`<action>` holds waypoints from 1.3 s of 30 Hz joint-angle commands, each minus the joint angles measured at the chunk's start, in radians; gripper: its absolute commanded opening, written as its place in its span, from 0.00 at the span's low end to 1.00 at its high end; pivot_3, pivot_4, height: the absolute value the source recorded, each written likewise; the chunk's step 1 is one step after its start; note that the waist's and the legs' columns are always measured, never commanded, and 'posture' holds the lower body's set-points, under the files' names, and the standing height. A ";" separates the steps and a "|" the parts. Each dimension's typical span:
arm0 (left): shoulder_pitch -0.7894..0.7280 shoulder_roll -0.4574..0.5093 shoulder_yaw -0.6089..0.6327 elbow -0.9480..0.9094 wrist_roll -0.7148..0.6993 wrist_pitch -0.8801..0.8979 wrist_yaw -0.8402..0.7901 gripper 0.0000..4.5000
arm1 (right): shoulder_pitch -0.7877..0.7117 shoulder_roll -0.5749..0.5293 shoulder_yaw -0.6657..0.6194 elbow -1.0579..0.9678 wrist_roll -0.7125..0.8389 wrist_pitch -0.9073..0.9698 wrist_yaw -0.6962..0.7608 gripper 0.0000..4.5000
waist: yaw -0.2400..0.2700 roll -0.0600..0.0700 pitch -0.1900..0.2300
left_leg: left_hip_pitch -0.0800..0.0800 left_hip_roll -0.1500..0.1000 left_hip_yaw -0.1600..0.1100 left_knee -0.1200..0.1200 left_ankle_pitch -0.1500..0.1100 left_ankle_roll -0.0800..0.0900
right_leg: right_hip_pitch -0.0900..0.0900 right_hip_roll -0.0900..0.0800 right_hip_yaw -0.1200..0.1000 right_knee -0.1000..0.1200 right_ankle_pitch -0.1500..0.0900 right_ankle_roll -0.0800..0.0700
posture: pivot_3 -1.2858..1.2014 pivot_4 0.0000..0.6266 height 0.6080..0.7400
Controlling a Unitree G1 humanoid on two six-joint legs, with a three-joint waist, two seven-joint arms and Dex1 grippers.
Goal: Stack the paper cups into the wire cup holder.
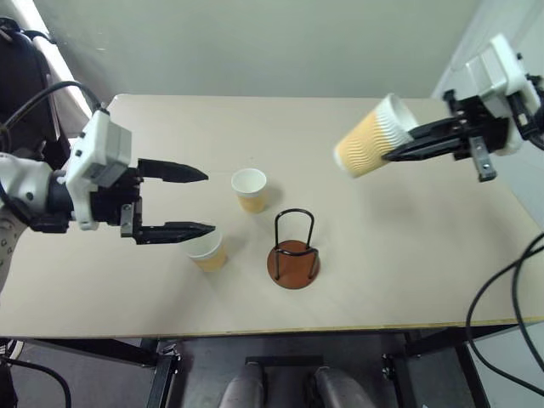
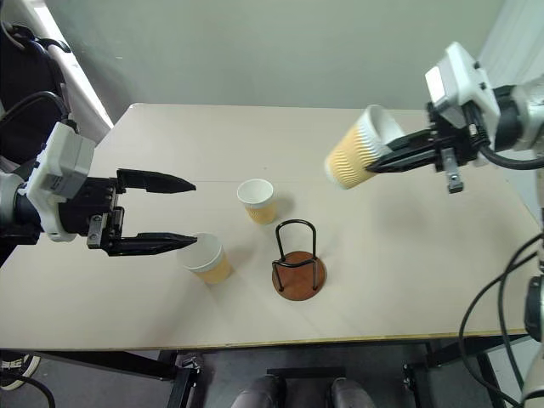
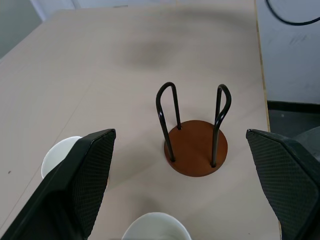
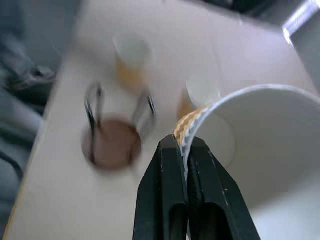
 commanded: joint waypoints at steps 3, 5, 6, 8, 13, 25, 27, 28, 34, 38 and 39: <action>-0.006 0.000 0.010 -0.017 -0.006 -0.003 0.012 1.00 | 0.006 0.086 0.094 -0.120 -0.012 0.015 -0.018 0.01 | 0.003 0.001 0.000 | 0.000 0.000 0.000 0.001 0.000 0.000 | 0.000 0.000 0.000 0.000 0.000 -0.001 | 0.52 0.24 1.00; -0.002 -0.002 0.009 -0.018 -0.003 -0.004 0.014 1.00 | 0.025 0.105 0.131 -0.130 -0.044 -0.010 -0.022 0.01 | 0.003 0.001 0.000 | -0.001 0.000 0.000 0.001 0.000 0.000 | 0.000 0.000 0.000 0.001 0.001 -0.001 | 0.52 0.24 1.00; 0.001 -0.002 0.010 -0.020 -0.003 -0.003 0.015 1.00 | 0.034 0.111 0.144 -0.132 -0.056 -0.021 -0.022 0.01 | 0.003 0.001 0.000 | -0.001 0.000 0.000 0.001 0.000 0.000 | 0.000 0.000 0.000 0.001 0.001 -0.001 | 0.52 0.24 1.00; 0.010 0.000 0.016 -0.027 -0.004 0.000 0.018 1.00 | 0.051 0.114 0.161 -0.139 -0.068 -0.034 -0.015 0.01 | 0.003 0.001 0.000 | -0.001 0.000 0.000 0.001 0.000 0.000 | -0.001 0.000 -0.001 0.001 0.001 -0.001 | 0.52 0.24 1.00; 0.039 0.010 0.042 -0.043 -0.012 0.009 0.025 1.00 | 0.081 0.128 0.190 -0.162 -0.083 -0.047 -0.011 0.01 | 0.002 0.001 0.000 | -0.002 0.000 0.000 0.001 0.000 0.000 | -0.002 0.000 -0.001 0.001 0.001 -0.001 | 0.52 0.24 1.00; 0.092 0.024 0.101 -0.097 -0.039 0.046 0.049 1.00 | 0.088 0.169 0.234 -0.172 -0.126 -0.059 -0.018 0.01 | 0.002 0.001 0.000 | -0.001 0.000 0.000 0.001 0.000 0.000 | -0.002 0.000 -0.001 0.001 0.001 -0.002 | 0.52 0.24 1.00; 0.094 0.026 0.100 -0.097 -0.040 0.046 0.050 1.00 | 0.087 0.171 0.245 -0.157 -0.145 -0.061 -0.020 0.09 | 0.002 0.001 0.000 | -0.001 0.000 0.000 0.001 0.000 0.000 | -0.002 0.000 -0.001 0.001 0.001 -0.002 | 0.52 0.24 1.00; 0.095 0.026 0.099 -0.095 -0.039 0.045 0.050 1.00 | 0.087 0.173 0.249 -0.150 -0.152 -0.063 -0.020 0.14 | 0.002 0.001 0.000 | -0.001 0.000 0.000 0.001 0.000 0.000 | -0.002 0.000 -0.001 0.001 0.001 -0.002 | 0.52 0.24 1.00; 0.143 0.047 0.040 -0.076 0.057 -0.011 0.039 1.00 | 0.086 0.183 0.244 -0.114 -0.187 -0.065 -0.047 0.59 | 0.002 0.001 0.000 | -0.001 0.000 0.000 0.001 0.000 0.000 | -0.002 0.000 -0.001 0.001 0.001 -0.002 | 0.52 0.24 1.00; 0.158 0.060 -0.020 -0.071 0.120 -0.044 0.030 1.00 | 0.116 0.125 0.114 -0.064 -0.115 0.009 -0.079 0.91 | 0.006 0.000 0.000 | -0.001 0.000 0.000 0.001 0.000 -0.001 | -0.002 0.000 -0.001 0.001 0.001 -0.002 | 0.52 0.24 1.00; 0.165 0.064 -0.026 -0.067 0.134 -0.053 0.024 1.00 | 0.121 0.119 0.087 -0.058 -0.094 0.031 -0.085 0.99 | 0.008 0.001 0.001 | -0.002 0.000 0.000 0.001 0.000 -0.001 | -0.002 0.000 -0.001 0.001 0.001 -0.003 | 0.52 0.24 1.00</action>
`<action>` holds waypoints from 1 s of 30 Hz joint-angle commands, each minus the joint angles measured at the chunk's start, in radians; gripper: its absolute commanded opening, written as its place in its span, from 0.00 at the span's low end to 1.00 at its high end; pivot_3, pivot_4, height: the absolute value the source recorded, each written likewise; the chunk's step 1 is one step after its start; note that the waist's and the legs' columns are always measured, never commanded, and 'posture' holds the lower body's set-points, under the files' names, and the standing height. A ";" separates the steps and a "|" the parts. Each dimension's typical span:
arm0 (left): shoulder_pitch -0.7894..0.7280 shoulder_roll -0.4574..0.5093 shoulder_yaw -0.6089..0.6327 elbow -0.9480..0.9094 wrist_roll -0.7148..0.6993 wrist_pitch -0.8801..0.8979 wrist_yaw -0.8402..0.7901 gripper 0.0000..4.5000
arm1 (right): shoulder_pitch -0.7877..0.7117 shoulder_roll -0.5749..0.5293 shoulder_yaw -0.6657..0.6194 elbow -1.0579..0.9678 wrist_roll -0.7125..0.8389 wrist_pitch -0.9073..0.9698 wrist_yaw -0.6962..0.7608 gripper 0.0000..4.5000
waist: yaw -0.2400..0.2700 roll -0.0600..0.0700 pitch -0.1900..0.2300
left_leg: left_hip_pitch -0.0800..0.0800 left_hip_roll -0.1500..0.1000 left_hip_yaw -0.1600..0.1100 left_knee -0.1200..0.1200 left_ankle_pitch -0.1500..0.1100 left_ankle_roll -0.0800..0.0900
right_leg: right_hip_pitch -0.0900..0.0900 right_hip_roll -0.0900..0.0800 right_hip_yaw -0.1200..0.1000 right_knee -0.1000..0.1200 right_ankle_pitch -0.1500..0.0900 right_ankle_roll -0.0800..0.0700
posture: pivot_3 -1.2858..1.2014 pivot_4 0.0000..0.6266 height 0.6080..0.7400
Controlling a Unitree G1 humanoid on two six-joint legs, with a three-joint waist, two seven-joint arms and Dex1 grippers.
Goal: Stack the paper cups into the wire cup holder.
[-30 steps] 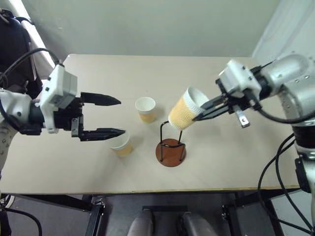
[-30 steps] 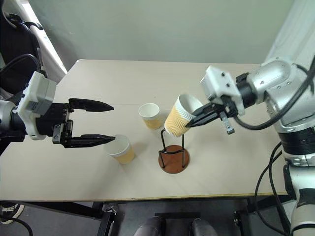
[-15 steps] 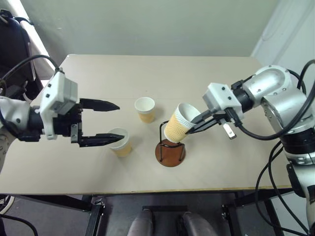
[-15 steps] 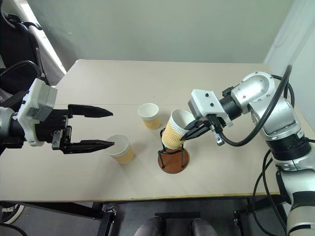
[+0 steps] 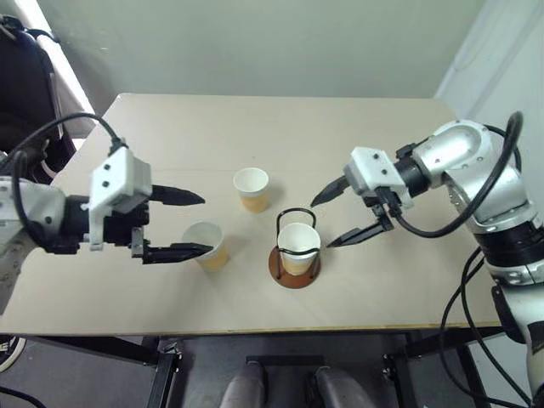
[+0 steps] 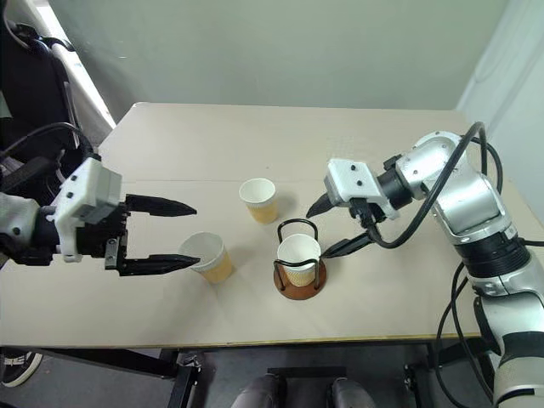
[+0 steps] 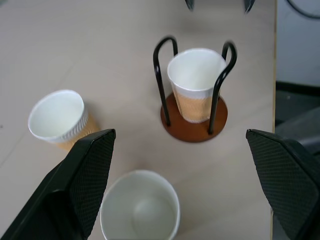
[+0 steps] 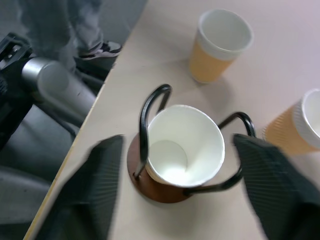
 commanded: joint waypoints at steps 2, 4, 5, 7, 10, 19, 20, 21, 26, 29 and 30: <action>0.032 0.045 -0.042 0.005 0.084 -0.068 -0.043 1.00 | 0.045 -0.119 -0.289 0.056 0.252 0.214 0.020 0.99 | 0.006 0.000 0.000 | 0.000 0.000 0.000 0.000 0.000 0.000 | 0.000 0.000 0.000 0.000 0.000 0.000 | 0.52 0.24 1.00; 0.028 0.053 -0.086 0.012 0.121 -0.100 -0.067 1.00 | 0.131 -0.209 -0.424 0.059 0.414 0.297 0.063 0.99 | 0.015 -0.001 0.000 | -0.001 -0.001 0.000 -0.001 0.000 -0.001 | 0.000 0.000 0.000 -0.001 -0.001 -0.001 | 0.52 0.24 1.00; 0.016 0.052 -0.107 0.016 0.130 -0.109 -0.075 1.00 | 0.163 -0.231 -0.466 0.062 0.431 0.311 0.066 0.99 | 0.021 -0.001 0.000 | -0.001 -0.001 0.000 -0.001 0.000 -0.001 | 0.000 0.000 0.001 -0.002 -0.001 -0.001 | 0.52 0.24 1.00; -0.006 0.053 -0.134 0.024 0.140 -0.116 -0.090 1.00 | 0.201 -0.254 -0.510 0.063 0.442 0.326 0.040 0.99 | 0.019 -0.002 0.000 | 0.000 -0.001 0.001 -0.001 -0.002 -0.004 | 0.001 0.000 0.001 -0.001 -0.002 -0.001 | 0.52 0.24 1.00; -0.047 0.052 -0.213 0.053 0.208 -0.154 -0.105 1.00 | 0.282 -0.289 -0.561 0.034 0.437 0.318 -0.003 0.99 | 0.007 -0.002 0.000 | 0.001 0.000 0.001 -0.001 -0.002 -0.004 | 0.001 0.001 0.001 0.001 -0.002 -0.002 | 0.52 0.24 1.00; -0.162 -0.010 -0.417 0.149 0.396 -0.238 -0.127 1.00 | 0.371 -0.292 -0.602 -0.065 0.492 0.333 -0.098 0.99 | 0.001 0.000 0.001 | 0.005 0.001 0.000 -0.001 -0.003 -0.003 | 0.004 0.001 0.002 0.002 -0.003 0.000 | 0.52 0.24 1.00; -0.172 -0.017 -0.425 0.158 0.407 -0.243 -0.130 1.00 | 0.377 -0.295 -0.606 -0.068 0.497 0.333 -0.102 0.99 | 0.001 0.000 0.001 | 0.005 0.001 0.000 -0.001 -0.003 -0.003 | 0.004 0.001 0.002 0.001 -0.003 0.001 | 0.52 0.24 1.00; -0.179 -0.022 -0.434 0.165 0.420 -0.249 -0.134 1.00 | 0.384 -0.301 -0.610 -0.070 0.498 0.331 -0.107 0.99 | 0.002 0.000 0.001 | 0.003 0.001 0.000 0.000 -0.003 -0.003 | 0.003 0.001 0.002 0.000 -0.003 0.001 | 0.52 0.24 1.00; -0.189 -0.042 -0.492 0.182 0.502 -0.285 -0.145 1.00 | 0.422 -0.315 -0.640 -0.093 0.514 0.328 -0.129 0.99 | 0.004 0.000 0.001 | 0.000 0.000 0.000 0.000 -0.003 -0.002 | 0.002 0.001 0.002 -0.001 -0.002 0.002 | 0.52 0.24 1.00; -0.198 -0.060 -0.509 0.182 0.523 -0.293 -0.154 0.86 | 0.442 -0.325 -0.657 -0.110 0.531 0.331 -0.137 1.00 | 0.004 0.000 0.001 | 0.000 0.000 0.000 0.001 -0.003 -0.001 | 0.002 0.001 0.002 -0.001 -0.002 0.002 | 0.52 0.24 1.00; -0.199 -0.062 -0.512 0.184 0.530 -0.297 -0.157 0.79 | 0.446 -0.328 -0.661 -0.113 0.535 0.332 -0.139 1.00 | 0.004 0.000 0.001 | 0.000 0.000 0.000 0.001 -0.003 -0.001 | 0.002 0.001 0.002 -0.001 -0.002 0.003 | 0.52 0.24 1.00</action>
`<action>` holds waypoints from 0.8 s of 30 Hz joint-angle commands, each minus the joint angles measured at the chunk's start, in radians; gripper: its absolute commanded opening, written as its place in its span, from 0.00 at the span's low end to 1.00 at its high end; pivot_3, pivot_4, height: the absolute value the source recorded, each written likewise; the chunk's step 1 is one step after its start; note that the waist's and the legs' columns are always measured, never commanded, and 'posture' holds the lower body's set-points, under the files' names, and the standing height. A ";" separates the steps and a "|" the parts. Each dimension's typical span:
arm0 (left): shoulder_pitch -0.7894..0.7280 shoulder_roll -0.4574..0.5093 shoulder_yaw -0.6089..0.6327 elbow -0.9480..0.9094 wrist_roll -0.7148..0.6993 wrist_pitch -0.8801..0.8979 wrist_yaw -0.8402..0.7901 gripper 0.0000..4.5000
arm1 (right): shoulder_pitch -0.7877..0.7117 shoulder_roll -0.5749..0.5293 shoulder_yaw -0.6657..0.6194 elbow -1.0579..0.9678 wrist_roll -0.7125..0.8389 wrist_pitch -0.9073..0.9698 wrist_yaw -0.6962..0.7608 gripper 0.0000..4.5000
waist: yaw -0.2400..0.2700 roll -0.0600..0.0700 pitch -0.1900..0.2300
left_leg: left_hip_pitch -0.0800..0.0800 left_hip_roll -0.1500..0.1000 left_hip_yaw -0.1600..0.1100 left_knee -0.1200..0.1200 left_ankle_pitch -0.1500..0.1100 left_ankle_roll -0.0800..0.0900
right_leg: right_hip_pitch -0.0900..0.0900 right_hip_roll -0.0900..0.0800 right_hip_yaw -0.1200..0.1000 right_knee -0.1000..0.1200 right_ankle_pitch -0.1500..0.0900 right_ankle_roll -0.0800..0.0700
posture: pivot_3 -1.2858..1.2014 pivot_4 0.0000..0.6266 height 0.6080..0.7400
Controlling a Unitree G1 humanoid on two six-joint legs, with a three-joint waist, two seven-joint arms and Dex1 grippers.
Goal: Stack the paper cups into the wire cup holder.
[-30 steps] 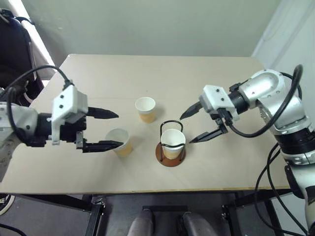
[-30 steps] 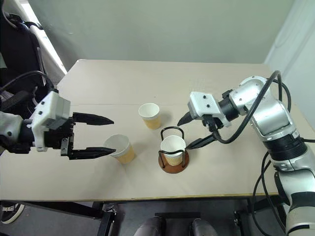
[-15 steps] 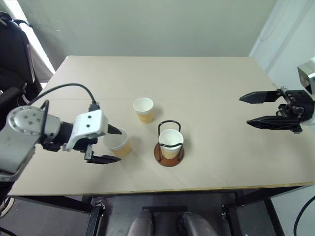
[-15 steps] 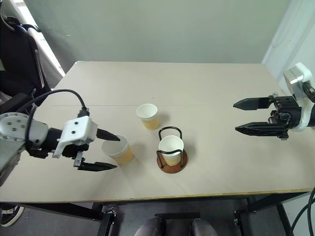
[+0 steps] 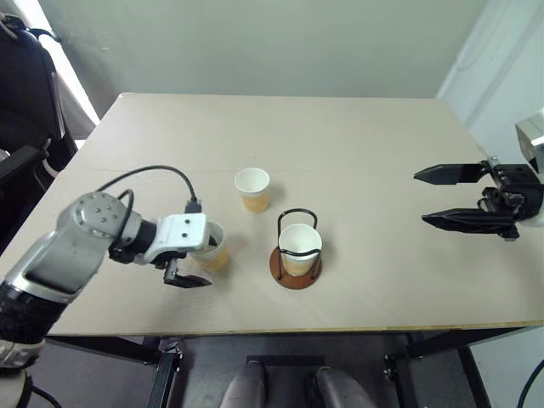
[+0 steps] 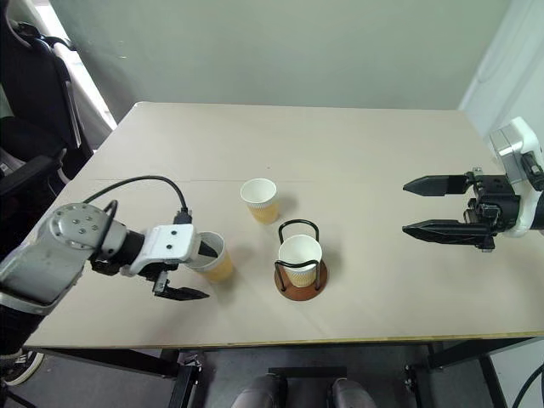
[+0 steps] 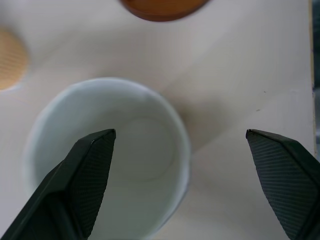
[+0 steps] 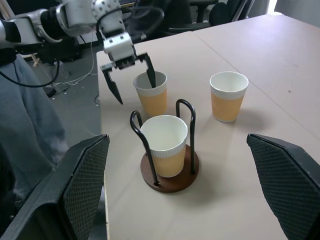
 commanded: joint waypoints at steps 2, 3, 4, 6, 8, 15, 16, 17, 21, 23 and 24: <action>-0.028 -0.006 0.002 0.005 0.034 -0.026 -0.014 0.62 | 0.011 -0.036 -0.066 -0.039 0.036 -0.002 -0.017 1.00 | 0.000 0.000 0.000 | 0.000 0.000 0.000 0.000 0.000 0.000 | 0.000 0.000 0.000 0.000 0.000 0.000 | 0.52 0.24 1.00; -0.033 -0.010 0.001 0.013 0.041 -0.031 -0.015 0.54 | 0.014 -0.038 -0.066 -0.040 0.037 -0.004 -0.020 1.00 | 0.000 0.000 0.000 | 0.000 0.000 0.000 0.000 0.000 0.000 | 0.000 0.000 0.000 0.000 0.000 0.000 | 0.52 0.24 1.00; -0.039 -0.014 0.000 0.020 0.048 -0.035 -0.016 0.47 | 0.016 -0.039 -0.066 -0.040 0.038 -0.006 -0.023 1.00 | 0.000 0.000 0.000 | 0.000 0.000 0.000 0.001 0.000 0.000 | 0.000 0.000 0.000 0.000 0.000 0.001 | 0.52 0.24 1.00; -0.050 -0.020 0.000 0.034 0.057 -0.042 -0.022 0.29 | 0.019 -0.038 -0.060 -0.041 0.037 -0.010 -0.030 1.00 | 0.000 0.000 0.000 | 0.000 0.000 0.000 0.001 0.000 0.000 | 0.001 0.000 0.000 0.001 0.000 0.001 | 0.52 0.24 1.00; -0.058 -0.023 0.001 0.045 0.061 -0.047 -0.030 0.12 | 0.018 -0.037 -0.053 -0.041 0.034 -0.014 -0.037 1.00 | 0.000 0.000 0.000 | 0.000 0.000 0.000 0.002 0.000 0.001 | 0.001 0.000 0.000 0.001 0.001 0.001 | 0.52 0.24 1.00; -0.060 -0.025 0.006 0.058 0.059 -0.051 -0.057 0.01 | 0.007 -0.032 -0.036 -0.034 0.027 -0.031 -0.049 1.00 | 0.000 0.000 0.000 | 0.000 0.000 0.000 0.002 0.000 0.001 | 0.001 0.000 0.000 0.001 0.001 0.001 | 0.52 0.24 1.00; -0.060 -0.024 0.009 0.057 0.057 -0.050 -0.061 0.01 | 0.006 -0.033 -0.036 -0.032 0.025 -0.035 -0.049 1.00 | 0.000 0.000 0.000 | 0.000 0.000 0.000 0.002 0.000 0.001 | 0.001 0.000 0.000 0.001 0.001 0.001 | 0.52 0.24 1.00; -0.060 -0.024 0.011 0.057 0.056 -0.050 -0.064 0.01 | 0.006 -0.035 -0.036 -0.031 0.024 -0.038 -0.049 1.00 | 0.000 0.000 0.000 | 0.000 0.000 0.000 0.002 0.000 0.001 | 0.001 0.000 0.000 0.001 0.001 0.001 | 0.52 0.24 1.00; -0.134 -0.045 0.042 0.066 -0.003 -0.048 -0.107 0.01 | -0.004 -0.058 -0.060 -0.023 0.027 -0.049 -0.039 1.00 | 0.002 0.000 0.000 | 0.000 0.000 0.000 0.003 0.000 0.001 | 0.001 0.000 0.000 0.001 0.001 0.002 | 0.52 0.24 1.00; -0.243 -0.084 0.079 0.061 -0.108 0.009 -0.154 0.01 | -0.001 -0.075 -0.074 -0.021 0.027 -0.055 -0.034 1.00 | 0.009 0.000 0.000 | -0.001 0.000 -0.001 0.003 0.000 0.001 | 0.001 0.000 0.000 0.001 0.001 0.002 | 0.52 0.24 1.00; -0.304 -0.107 0.091 0.066 -0.153 0.036 -0.172 0.01 | 0.001 -0.082 -0.078 -0.021 0.027 -0.058 -0.033 1.00 | 0.015 -0.001 0.000 | -0.002 0.000 -0.001 0.005 0.000 0.001 | 0.001 0.000 -0.001 0.001 0.001 0.002 | 0.52 0.24 1.00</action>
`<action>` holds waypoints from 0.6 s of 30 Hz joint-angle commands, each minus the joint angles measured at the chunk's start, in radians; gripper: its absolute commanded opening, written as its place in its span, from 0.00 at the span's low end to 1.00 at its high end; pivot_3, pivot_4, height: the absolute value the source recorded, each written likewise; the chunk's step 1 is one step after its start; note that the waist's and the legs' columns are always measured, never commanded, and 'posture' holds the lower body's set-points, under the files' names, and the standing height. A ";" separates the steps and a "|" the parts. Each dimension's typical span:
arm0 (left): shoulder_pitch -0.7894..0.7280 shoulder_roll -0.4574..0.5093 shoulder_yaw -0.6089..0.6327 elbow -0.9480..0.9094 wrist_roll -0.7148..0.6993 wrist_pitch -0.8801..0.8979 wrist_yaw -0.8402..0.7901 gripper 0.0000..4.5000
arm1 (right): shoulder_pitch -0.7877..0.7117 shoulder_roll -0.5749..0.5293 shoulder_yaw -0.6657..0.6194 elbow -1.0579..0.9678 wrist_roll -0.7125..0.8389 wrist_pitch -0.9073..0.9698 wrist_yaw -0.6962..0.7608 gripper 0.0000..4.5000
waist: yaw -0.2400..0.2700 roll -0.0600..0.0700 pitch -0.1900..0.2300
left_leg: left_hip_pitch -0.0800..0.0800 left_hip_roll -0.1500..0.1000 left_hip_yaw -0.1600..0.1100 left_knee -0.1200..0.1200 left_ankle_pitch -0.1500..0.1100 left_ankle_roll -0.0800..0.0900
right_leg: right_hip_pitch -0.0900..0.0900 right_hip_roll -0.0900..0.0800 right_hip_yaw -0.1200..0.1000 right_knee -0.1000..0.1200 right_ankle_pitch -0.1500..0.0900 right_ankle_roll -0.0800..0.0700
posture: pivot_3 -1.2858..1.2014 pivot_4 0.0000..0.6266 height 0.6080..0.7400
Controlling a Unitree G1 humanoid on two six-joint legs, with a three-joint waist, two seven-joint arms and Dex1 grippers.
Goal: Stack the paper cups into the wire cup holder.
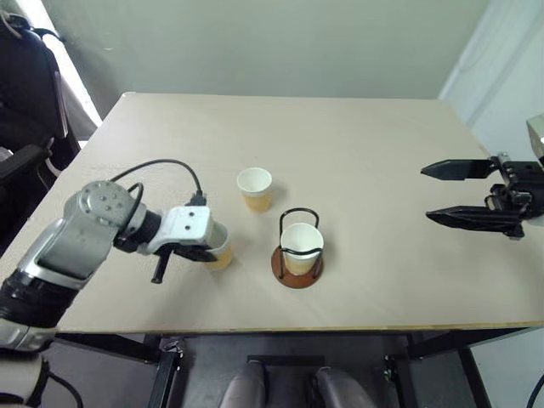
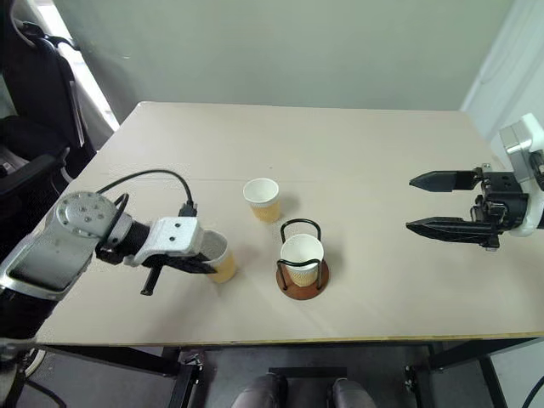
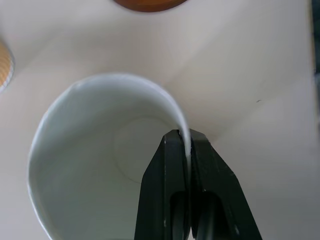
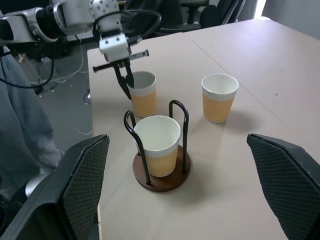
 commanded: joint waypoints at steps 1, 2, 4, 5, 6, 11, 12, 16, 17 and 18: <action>-0.204 -0.055 0.100 -0.008 -0.163 0.075 -0.068 0.01 | -0.017 -0.040 -0.057 -0.008 0.009 -0.024 0.006 1.00 | 0.008 -0.001 0.000 | -0.001 0.000 -0.001 0.001 0.000 0.000 | 0.000 0.000 0.000 0.000 0.000 0.001 | 0.52 0.24 1.00; -0.265 -0.082 0.102 0.012 -0.187 0.085 -0.080 0.01 | -0.017 -0.043 -0.057 -0.007 0.009 -0.026 0.005 1.00 | 0.009 -0.001 0.000 | -0.002 0.000 -0.001 0.002 0.000 0.001 | 0.000 0.000 0.000 -0.001 0.001 0.001 | 0.52 0.24 1.00; -0.393 -0.151 0.098 0.072 -0.233 0.097 -0.113 0.01 | -0.021 -0.046 -0.054 -0.010 0.013 -0.027 0.000 1.00 | 0.009 -0.001 0.000 | -0.002 -0.001 0.000 0.006 -0.002 0.004 | 0.002 0.000 0.000 -0.001 0.001 0.002 | 0.52 0.24 1.00; -0.441 -0.174 0.085 0.102 -0.253 0.085 -0.123 0.01 | -0.021 -0.046 -0.049 -0.016 0.017 -0.025 -0.001 1.00 | 0.008 -0.001 0.000 | -0.002 -0.001 0.000 0.007 -0.003 0.005 | 0.003 -0.001 0.000 -0.001 0.001 0.003 | 0.52 0.24 1.00; -0.475 -0.190 0.071 0.126 -0.267 0.075 -0.127 0.01 | -0.020 -0.045 -0.045 -0.023 0.020 -0.024 0.000 1.00 | 0.007 0.000 0.000 | -0.001 -0.001 0.000 0.008 -0.004 0.007 | 0.004 -0.001 0.000 -0.002 0.000 0.004 | 0.52 0.24 1.00; -0.571 -0.222 -0.077 0.203 -0.308 -0.045 -0.128 0.01 | -0.014 -0.048 -0.046 -0.052 0.021 -0.019 -0.018 1.00 | 0.004 0.000 0.000 | 0.000 -0.002 0.002 0.010 -0.005 0.008 | 0.005 -0.002 0.002 -0.001 0.000 0.008 | 0.52 0.24 1.00; -0.577 -0.218 -0.119 0.208 -0.318 -0.074 -0.128 0.01 | -0.009 -0.048 -0.052 -0.063 0.028 -0.012 -0.024 1.00 | 0.004 0.000 0.000 | 0.000 -0.002 0.002 0.010 -0.005 0.008 | 0.005 -0.002 0.002 -0.001 0.000 0.008 | 0.52 0.24 1.00; -0.603 -0.190 -0.249 0.218 -0.361 -0.169 -0.128 0.01 | 0.014 -0.050 -0.075 -0.111 0.057 0.016 -0.049 1.00 | 0.004 0.000 0.000 | -0.001 -0.003 0.002 0.010 -0.005 0.009 | 0.005 -0.002 0.003 -0.001 -0.001 0.011 | 0.52 0.24 1.00; -0.615 -0.190 -0.278 0.219 -0.374 -0.188 -0.128 0.01 | 0.022 -0.052 -0.085 -0.121 0.063 0.023 -0.057 1.00 | 0.004 0.000 0.000 | -0.001 -0.003 0.002 0.011 -0.005 0.009 | 0.005 -0.002 0.003 -0.002 -0.001 0.012 | 0.52 0.24 1.00; -0.628 -0.192 -0.299 0.223 -0.386 -0.202 -0.128 0.01 | 0.031 -0.055 -0.092 -0.129 0.063 0.027 -0.063 1.00 | 0.005 0.000 0.000 | -0.002 -0.003 0.002 0.011 -0.006 0.009 | 0.005 -0.002 0.004 -0.001 -0.002 0.012 | 0.52 0.24 1.00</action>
